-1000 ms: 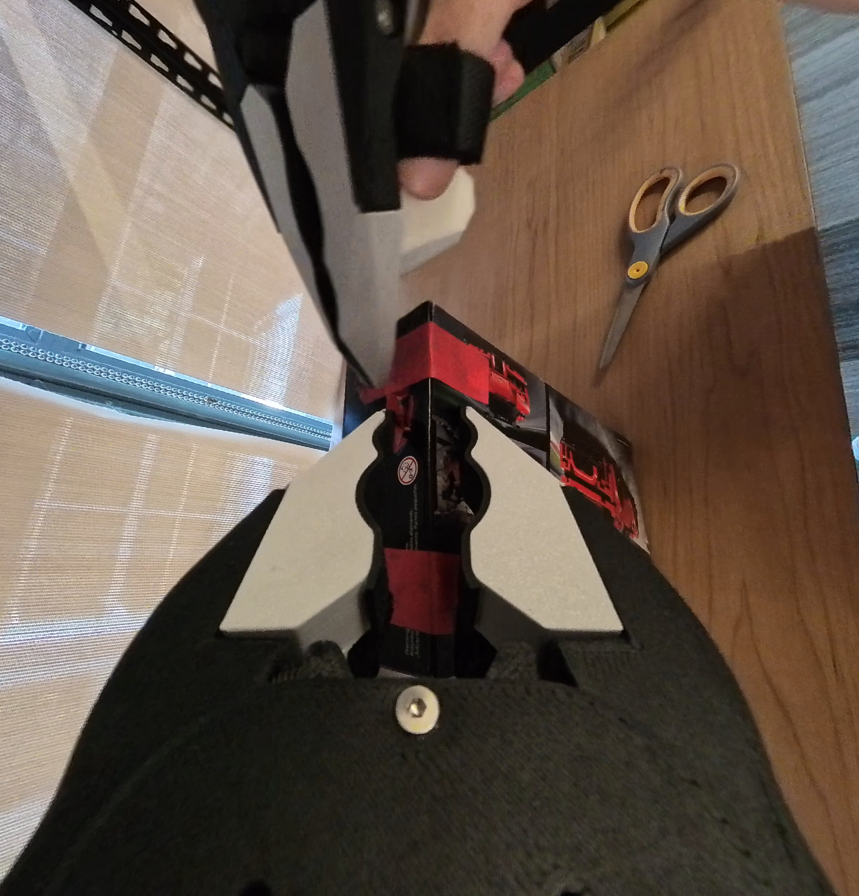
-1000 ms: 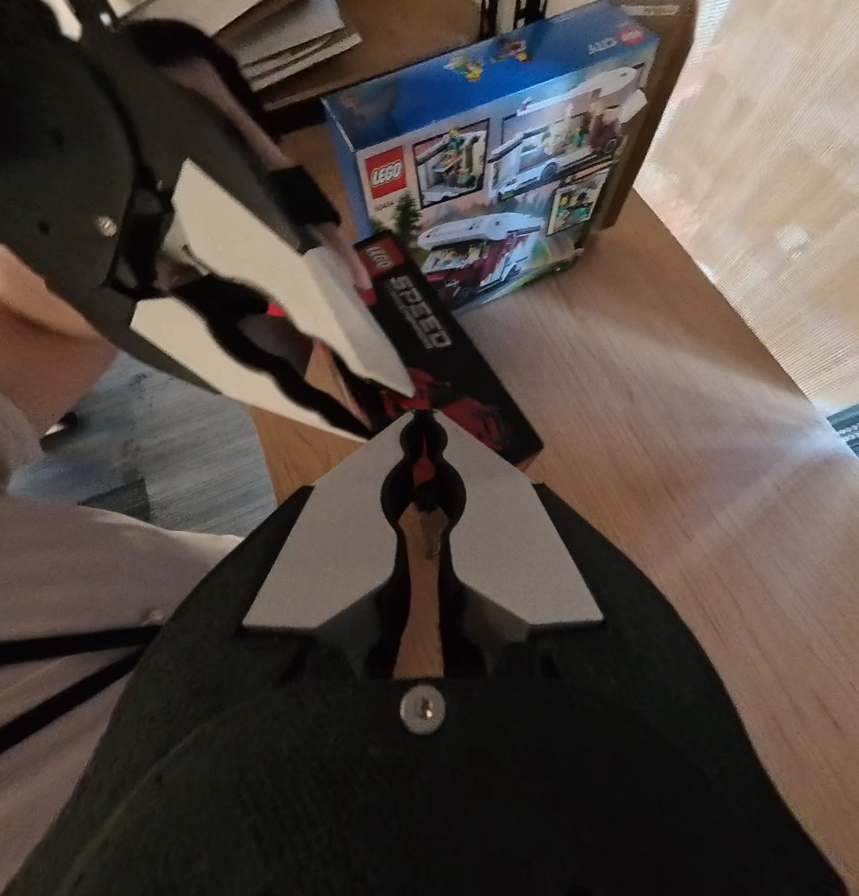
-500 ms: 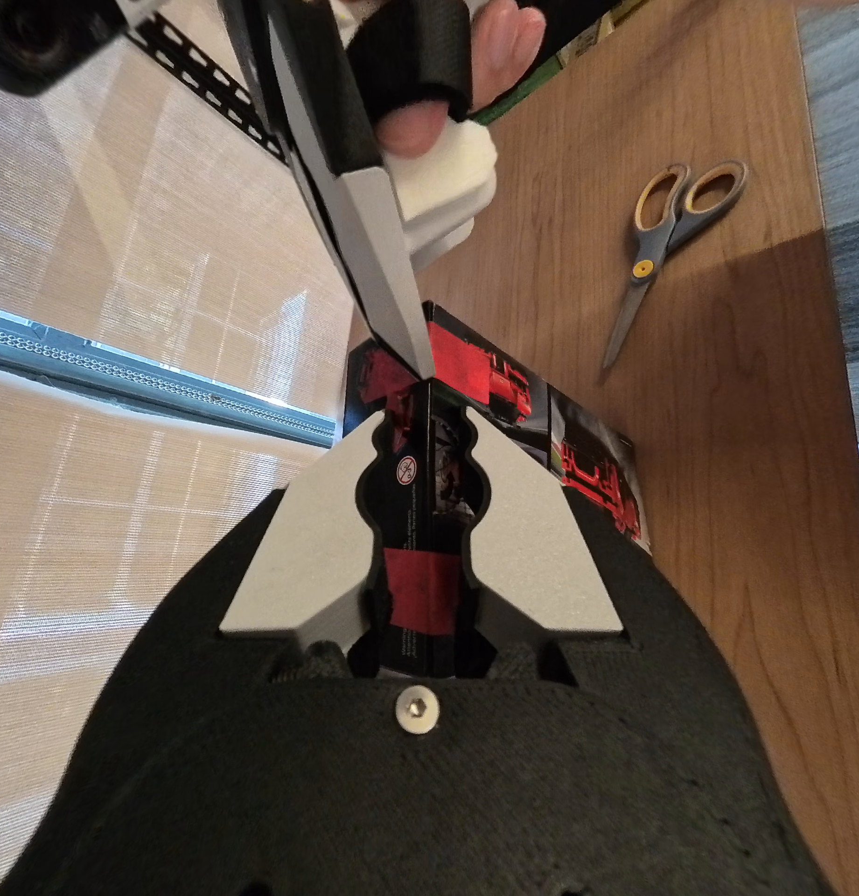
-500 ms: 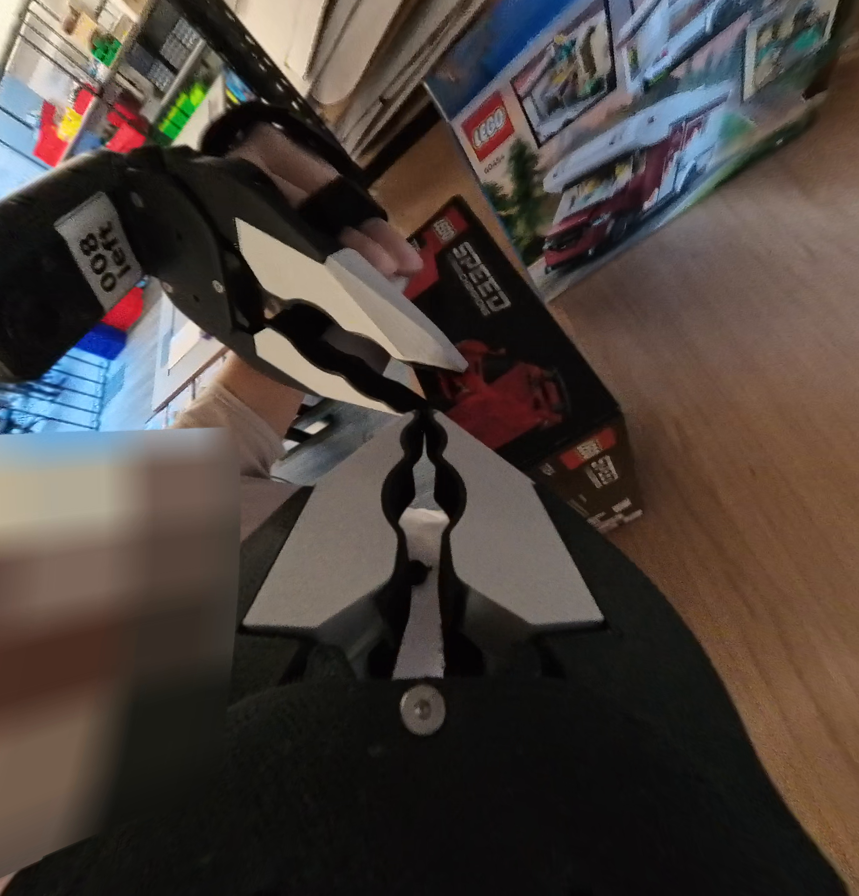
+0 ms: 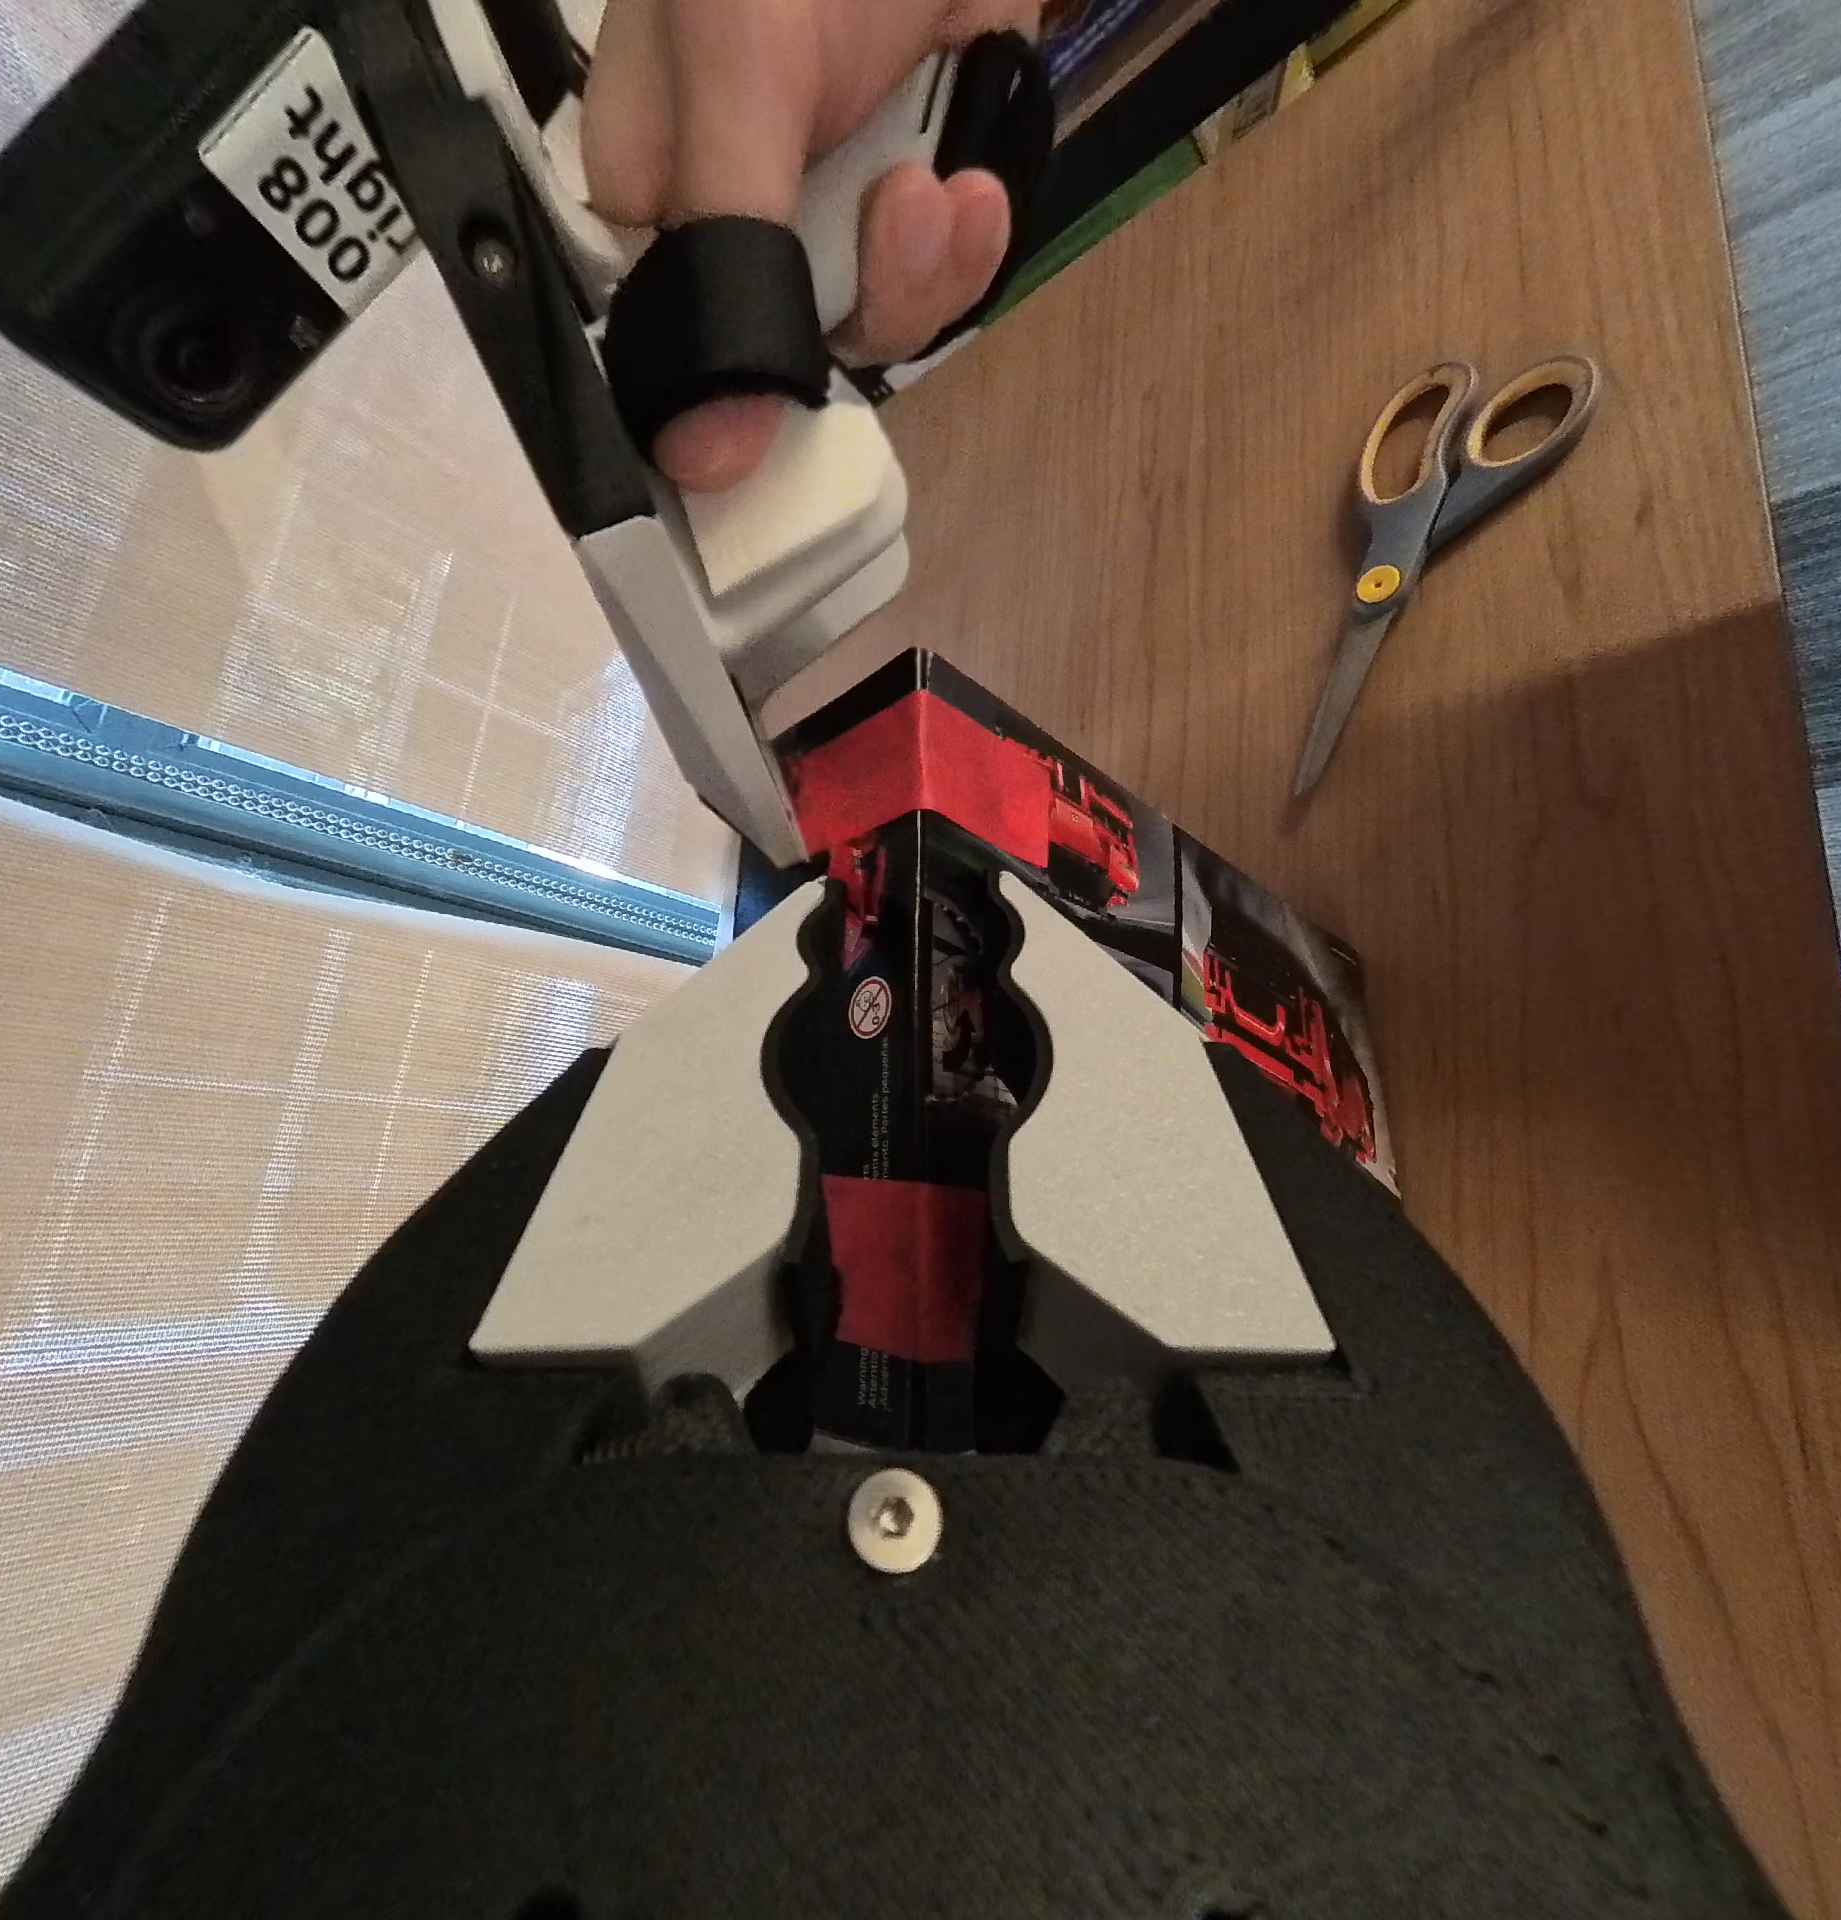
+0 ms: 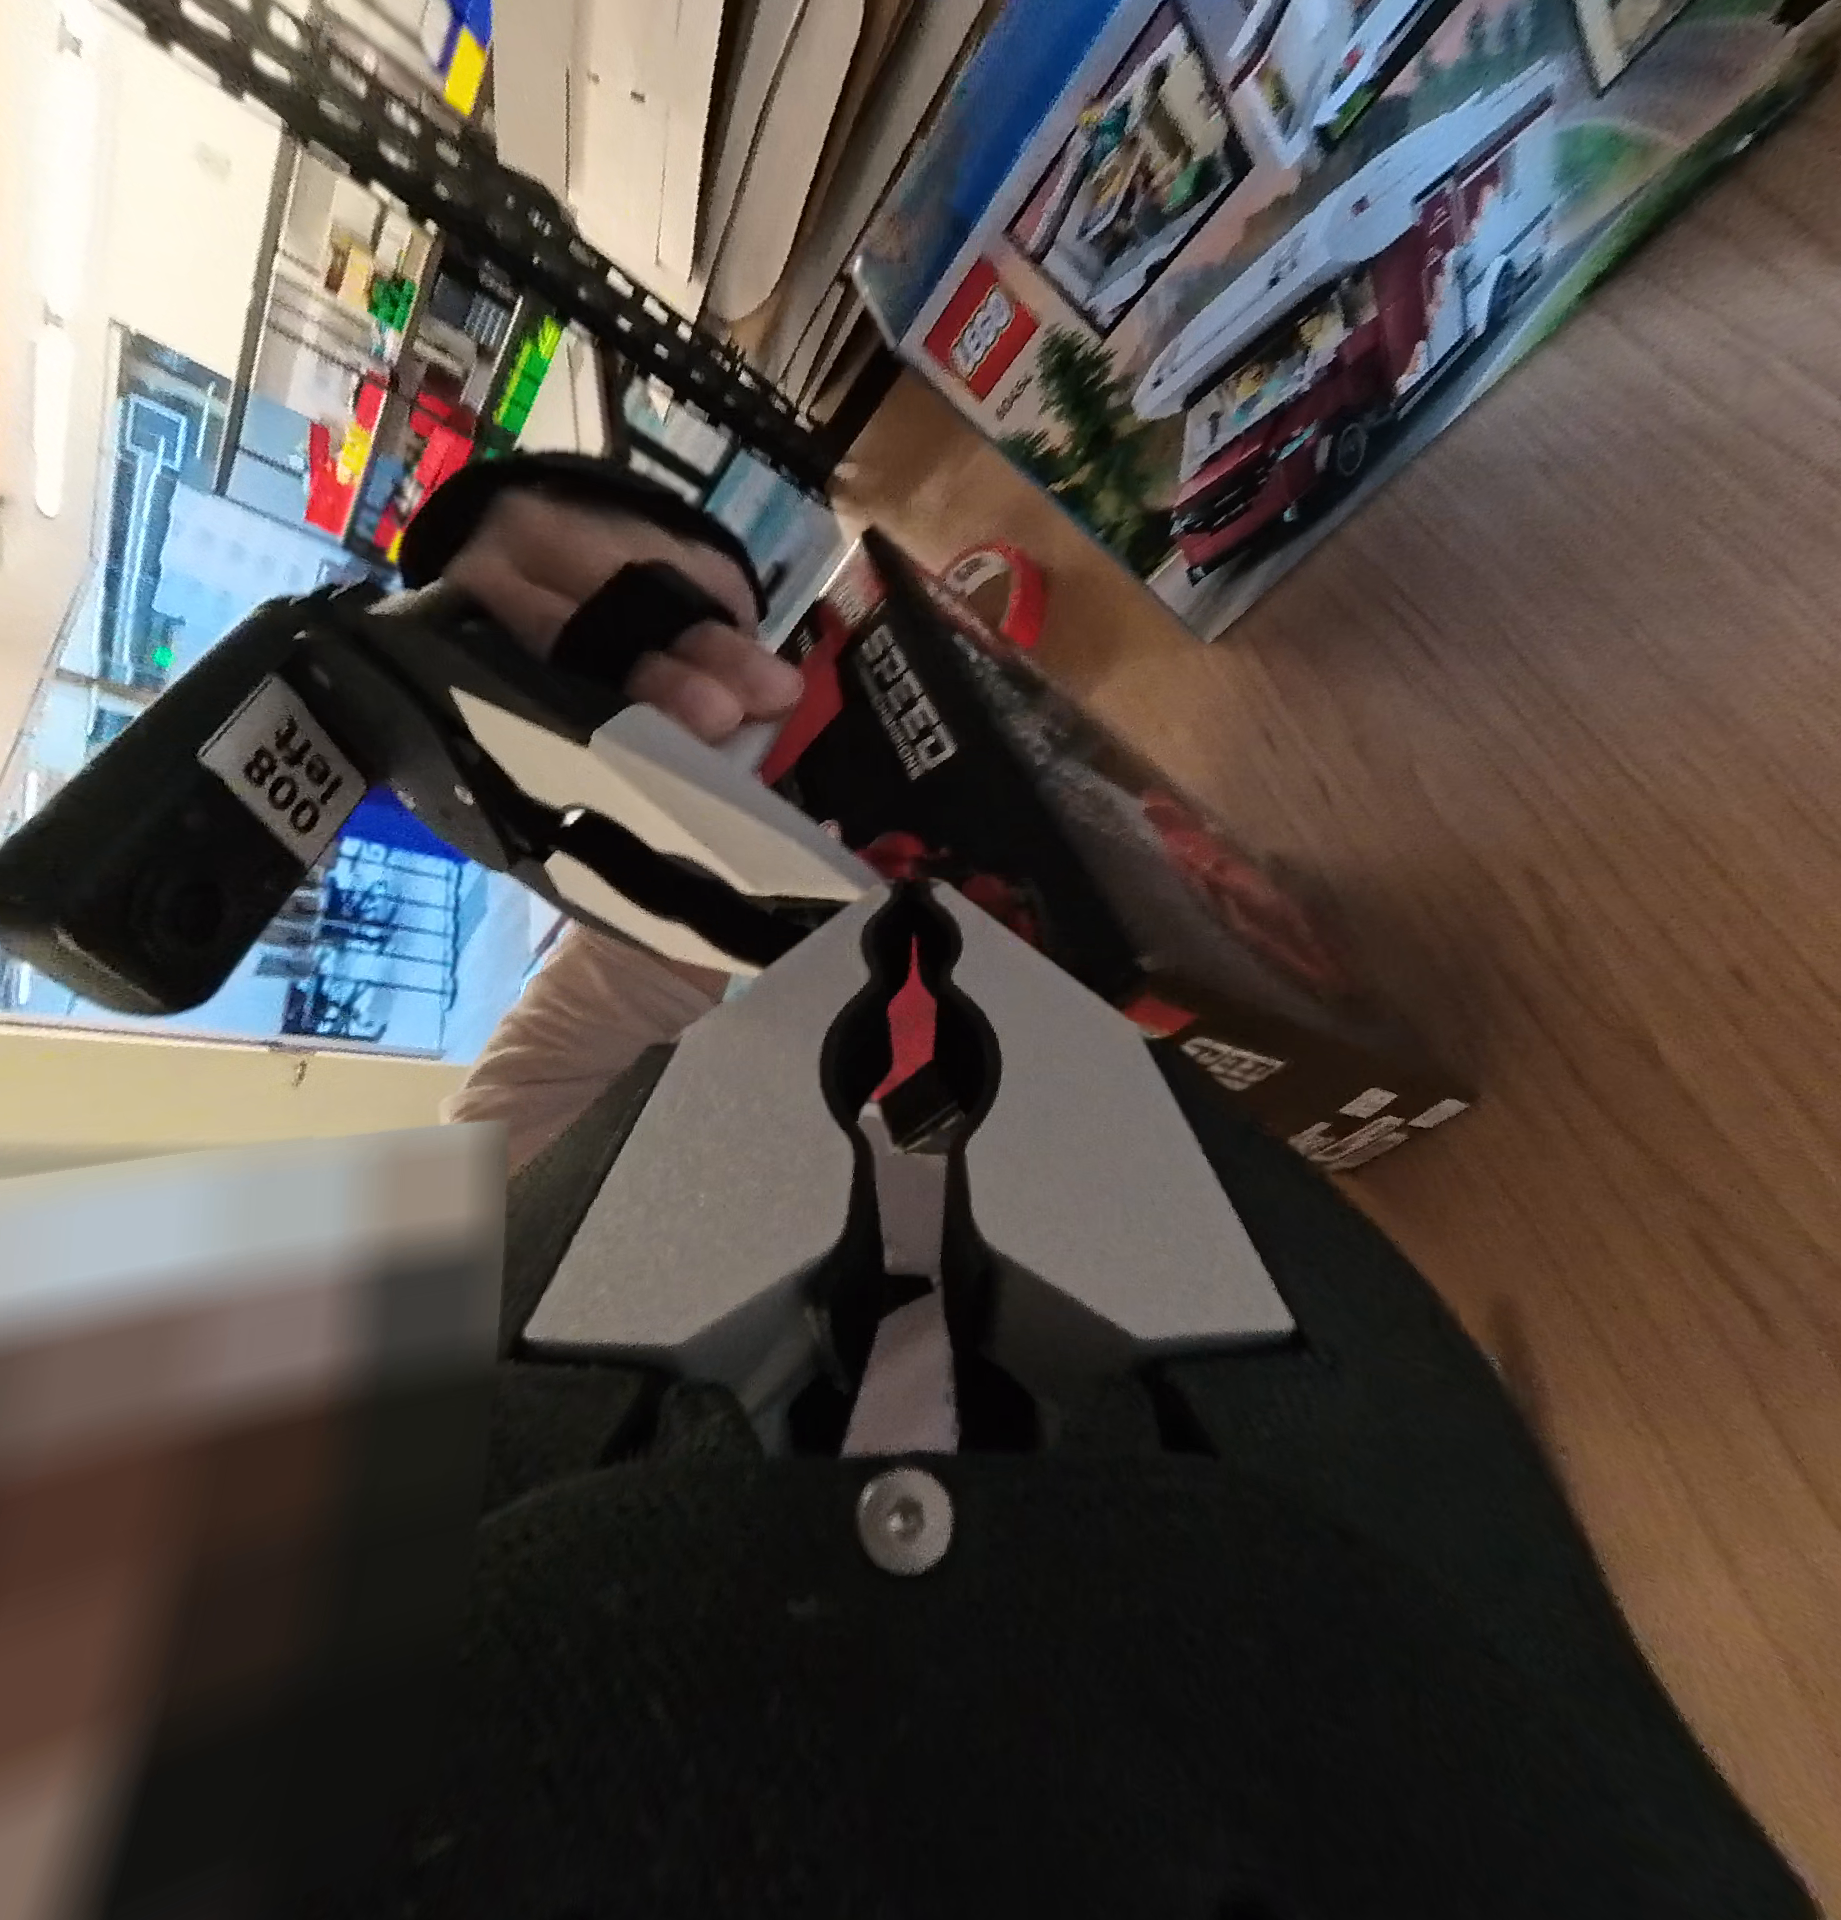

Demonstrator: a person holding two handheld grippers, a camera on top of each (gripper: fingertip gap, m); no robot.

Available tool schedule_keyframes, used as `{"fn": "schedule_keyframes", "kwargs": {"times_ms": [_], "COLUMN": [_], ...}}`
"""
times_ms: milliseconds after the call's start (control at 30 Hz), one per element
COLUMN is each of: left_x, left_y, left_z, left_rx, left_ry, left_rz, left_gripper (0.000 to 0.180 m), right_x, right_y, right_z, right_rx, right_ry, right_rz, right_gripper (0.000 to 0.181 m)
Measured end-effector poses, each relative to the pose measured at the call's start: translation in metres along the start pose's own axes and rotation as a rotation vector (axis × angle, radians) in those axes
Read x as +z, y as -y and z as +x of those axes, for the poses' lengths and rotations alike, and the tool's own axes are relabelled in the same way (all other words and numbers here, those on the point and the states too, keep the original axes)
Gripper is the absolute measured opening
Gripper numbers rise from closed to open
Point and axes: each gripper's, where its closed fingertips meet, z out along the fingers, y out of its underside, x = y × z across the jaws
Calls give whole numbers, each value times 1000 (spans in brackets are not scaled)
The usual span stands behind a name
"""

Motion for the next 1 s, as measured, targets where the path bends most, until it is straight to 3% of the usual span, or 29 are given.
{"fn": "schedule_keyframes", "kwargs": {"times_ms": [133, 233, 300, 367, 467, 567, 600, 700, 767, 900, 933, 967, 1000], "left_x": [0, -1, 0, 0, -6, -47, -68, -122, -137, -152, -156, -161, -166], "left_y": [0, 0, 1, 1, 8, 26, 26, -2, -28, -75, -82, -89, -95], "left_z": [0, 0, 0, -1, -6, -20, -24, -12, 15, 77, 92, 106, 119], "left_rx": [-1, -10, -17, -15, -69, -281, -360, -524, -586, -633, -647, -659, -672], "left_ry": [3, 11, 10, 9, 52, 127, 159, 250, 264, 328, 333, 333, 337], "left_rz": [3, 18, 28, 29, 93, 347, 437, 614, 624, 564, 558, 551, 544], "left_gripper": [25, 25, 25, 25, 33, 46, 50, 46, 45, 41, 40, 39, 39], "right_x": [-7, -22, -16, -23, -40, -49, -49, -36, -17, 8, 12, 16, 17], "right_y": [4, 2, -11, -8, -7, -7, -9, -13, -14, -3, -3, -7, -8], "right_z": [4, -24, 0, -2, -39, -47, -40, -5, 13, 19, 20, 20, 20], "right_rx": [-53, -80, -102, -125, -545, -890, -956, -981, -902, -790, -796, -832, -859], "right_ry": [-11, 211, 122, 145, 163, -19, -93, -230, -190, -67, -57, -49, -50], "right_rz": [59, 160, 117, 176, 326, 543, 590, 634, 598, 595, 588, 560, 557], "right_gripper": [0, 0, 0, 0, 2, 81, 96, 108, 115, 117, 106, 77, 74]}}
